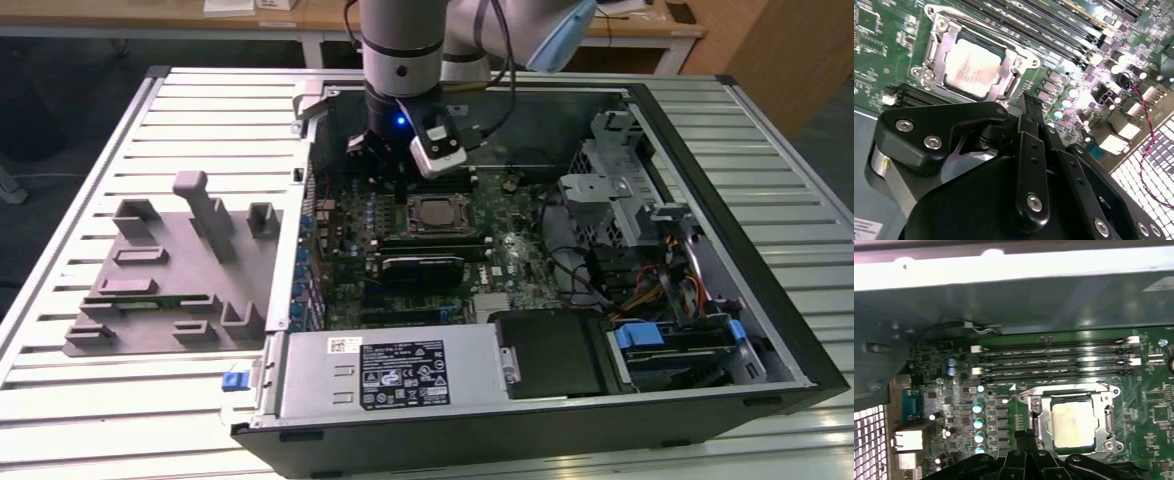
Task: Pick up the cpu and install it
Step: 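Install the first cpu locking lever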
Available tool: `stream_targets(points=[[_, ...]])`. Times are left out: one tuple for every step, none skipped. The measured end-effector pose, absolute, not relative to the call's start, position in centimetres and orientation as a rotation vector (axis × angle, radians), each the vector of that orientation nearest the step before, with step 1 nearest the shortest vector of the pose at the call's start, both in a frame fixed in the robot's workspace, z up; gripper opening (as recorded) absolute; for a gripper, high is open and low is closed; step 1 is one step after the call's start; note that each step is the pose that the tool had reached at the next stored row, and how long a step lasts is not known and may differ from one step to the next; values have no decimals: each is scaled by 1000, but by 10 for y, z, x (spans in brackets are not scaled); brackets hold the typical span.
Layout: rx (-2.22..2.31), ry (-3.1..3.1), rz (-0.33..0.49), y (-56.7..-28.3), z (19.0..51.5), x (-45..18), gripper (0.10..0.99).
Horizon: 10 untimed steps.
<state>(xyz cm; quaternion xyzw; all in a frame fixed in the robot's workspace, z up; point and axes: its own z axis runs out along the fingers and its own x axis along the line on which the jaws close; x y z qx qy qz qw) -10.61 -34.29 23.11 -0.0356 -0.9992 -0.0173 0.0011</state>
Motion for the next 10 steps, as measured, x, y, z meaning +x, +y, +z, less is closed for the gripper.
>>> stream_targets(points=[[-112, -3137, -55, -343, 231, -108, 106], [-112, -3137, -57, -343, 231, -110, 106], [-112, -3137, -58, -343, 231, -112, 106], [-112, -3137, -60, -343, 231, -113, 106], [-112, -3136, -66, -343, 231, -114, 106], [-112, -3136, -78, -343, 231, -116, 106], [-111, -3135, -93, -343, 231, -116, 106], [-112, -3135, -105, -344, 231, -117, 106], [-112, -3134, -115, -344, 231, -118, 106], [-112, -3134, -122, -344, 231, -119, 106]])
